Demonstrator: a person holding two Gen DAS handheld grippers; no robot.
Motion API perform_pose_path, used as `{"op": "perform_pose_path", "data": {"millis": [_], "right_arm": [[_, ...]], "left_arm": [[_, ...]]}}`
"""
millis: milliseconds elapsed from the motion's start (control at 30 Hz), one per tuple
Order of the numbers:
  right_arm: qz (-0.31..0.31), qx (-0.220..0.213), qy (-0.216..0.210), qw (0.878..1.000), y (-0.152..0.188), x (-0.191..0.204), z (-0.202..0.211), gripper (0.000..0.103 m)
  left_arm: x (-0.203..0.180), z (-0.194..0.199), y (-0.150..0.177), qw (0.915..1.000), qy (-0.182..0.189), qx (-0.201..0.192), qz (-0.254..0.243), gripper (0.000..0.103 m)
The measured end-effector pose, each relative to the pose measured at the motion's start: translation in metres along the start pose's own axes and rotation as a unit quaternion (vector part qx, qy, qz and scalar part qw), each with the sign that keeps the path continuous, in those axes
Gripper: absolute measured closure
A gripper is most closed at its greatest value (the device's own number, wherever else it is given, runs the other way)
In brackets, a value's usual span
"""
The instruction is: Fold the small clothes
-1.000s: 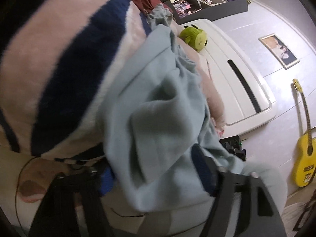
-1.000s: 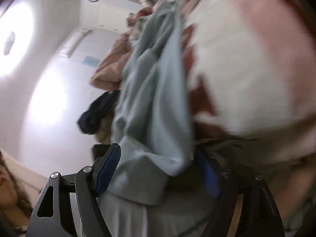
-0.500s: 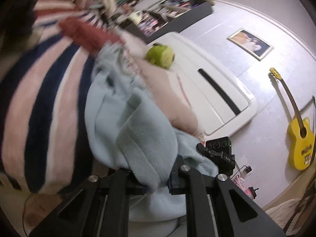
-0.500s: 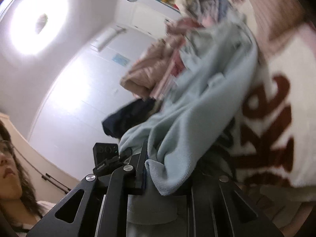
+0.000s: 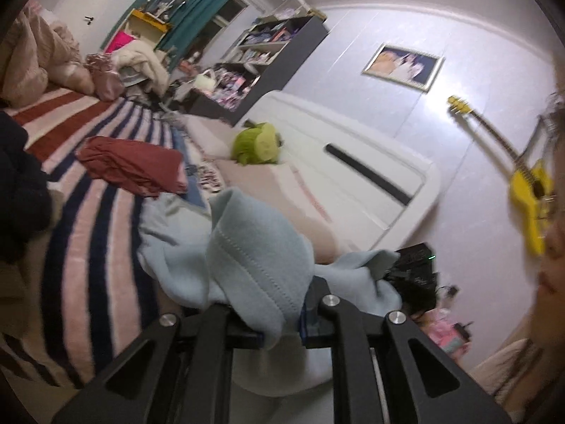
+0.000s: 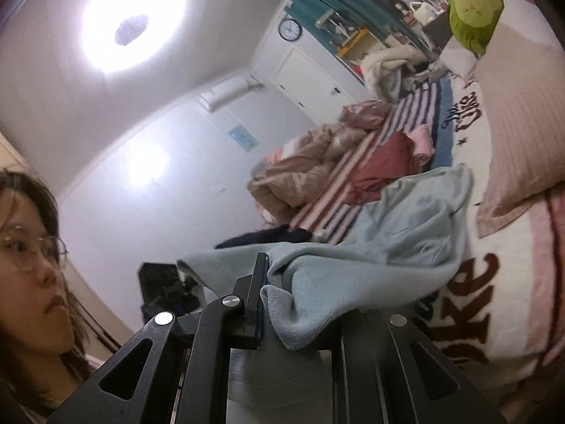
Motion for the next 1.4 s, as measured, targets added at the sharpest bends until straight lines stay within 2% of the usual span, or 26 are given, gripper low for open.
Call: {"op": "perform_pose_path", "data": {"millis": [100,267,367,467,500,567,600,633,667,700,733,800,867,900,933,1000,1033,1067,1100,1133,1167,1200,1233,1267,1300,1400], "right_arm": [[-0.005,0.026,0.039,0.999,-0.009,-0.029,-0.026,0.094],[-0.032,0.066,0.105,0.992,-0.05,-0.117,-0.084,0.094],[-0.034,0.12,0.168,0.978,-0.063,-0.18,-0.127,0.094],[-0.047,0.179,0.213,0.959,-0.052,-0.234,-0.16,0.092],[-0.06,0.195,0.22,0.954,-0.046,-0.249,-0.167,0.091],[-0.078,0.201,0.208,0.954,-0.042,-0.261,-0.172,0.087],[-0.085,0.197,0.196,0.957,-0.043,-0.26,-0.17,0.08],[-0.082,0.197,0.187,0.959,-0.044,-0.254,-0.165,0.069],[-0.07,0.2,0.183,0.96,-0.045,-0.246,-0.16,0.06],[-0.044,0.205,0.187,0.96,-0.045,-0.236,-0.151,0.041],[-0.014,0.207,0.198,0.958,-0.046,-0.225,-0.141,0.029],[0.059,0.214,0.229,0.948,-0.047,-0.203,-0.122,0.027],[0.145,0.223,0.259,0.929,-0.045,-0.18,-0.109,0.026],[0.18,0.232,0.264,0.919,-0.041,-0.172,-0.109,0.024],[0.207,0.243,0.264,0.91,-0.036,-0.166,-0.11,0.024],[0.247,0.281,0.275,0.886,-0.019,-0.164,-0.122,0.024],[0.256,0.292,0.289,0.875,-0.014,-0.167,-0.126,0.024],[0.268,0.303,0.309,0.861,-0.007,-0.174,-0.131,0.025],[0.273,0.312,0.316,0.853,-0.001,-0.181,-0.138,0.027],[0.272,0.315,0.312,0.854,0.003,-0.183,-0.139,0.032],[0.269,0.314,0.306,0.857,0.004,-0.185,-0.142,0.037],[0.265,0.309,0.302,0.862,0.002,-0.186,-0.144,0.051],[0.264,0.303,0.305,0.864,-0.002,-0.187,-0.148,0.072],[0.26,0.292,0.312,0.866,-0.009,-0.189,-0.148,0.085],[0.25,0.278,0.325,0.869,-0.021,-0.194,-0.147,0.103],[0.215,0.268,0.33,0.879,-0.048,-0.207,-0.157,0.103]], "left_arm": [[0.025,-0.027,-0.006,0.9993,-0.029,0.022,-0.003,0.092],[0.098,-0.123,-0.049,0.9943,-0.079,0.064,0.031,0.092],[0.16,-0.196,-0.058,0.982,-0.138,0.124,0.035,0.091],[0.212,-0.244,-0.042,0.9672,-0.168,0.179,0.067,0.085],[0.222,-0.253,-0.037,0.9652,-0.162,0.191,0.076,0.08],[0.223,-0.255,-0.036,0.9676,-0.13,0.196,0.092,0.067],[0.216,-0.251,-0.037,0.9685,-0.112,0.201,0.095,0.047],[0.206,-0.242,-0.036,0.9673,-0.104,0.214,0.089,0.032],[0.196,-0.23,-0.036,0.9674,-0.106,0.219,0.069,0.032],[0.186,-0.219,-0.036,0.9674,-0.111,0.224,0.043,0.032],[0.176,-0.207,-0.035,0.9659,-0.121,0.229,0.009,0.031],[0.157,-0.182,-0.03,0.9565,-0.158,0.232,-0.08,0.03],[0.142,-0.173,-0.024,0.9479,-0.167,0.233,-0.139,0.025],[0.135,-0.173,-0.018,0.9427,-0.164,0.242,-0.161,0.019],[0.13,-0.178,-0.011,0.9365,-0.159,0.255,-0.181,0.018],[0.13,-0.19,0.001,0.9212,-0.176,0.276,-0.21,0.018],[0.136,-0.2,0.007,0.9098,-0.201,0.285,-0.226,0.018],[0.139,-0.207,0.008,0.9034,-0.219,0.286,-0.233,0.019],[0.145,-0.214,0.01,0.9,-0.234,0.286,-0.231,0.025],[0.152,-0.219,0.01,0.8992,-0.247,0.285,-0.221,0.041],[0.156,-0.223,0.008,0.9021,-0.251,0.281,-0.21,0.051],[0.16,-0.222,0.002,0.9086,-0.249,0.272,-0.196,0.072],[0.164,-0.225,-0.009,0.919,-0.243,0.256,-0.176,0.087],[0.165,-0.226,-0.019,0.9294,-0.23,0.24,-0.16,0.092],[0.164,-0.227,-0.029,0.9387,-0.222,0.219,-0.147,0.098],[0.174,-0.239,-0.057,0.9438,-0.235,0.191,-0.132,0.098]]}}
Point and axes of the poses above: each gripper's, at about its wrist camera, not at the fingertips, and z roughly against the way its jaws point, x to its left, y to its underside, the point moved 9 cm from there along -z, roughly the way its jaws point, and after that the axes turned 4 degrees about z, right-handed, at the moved point
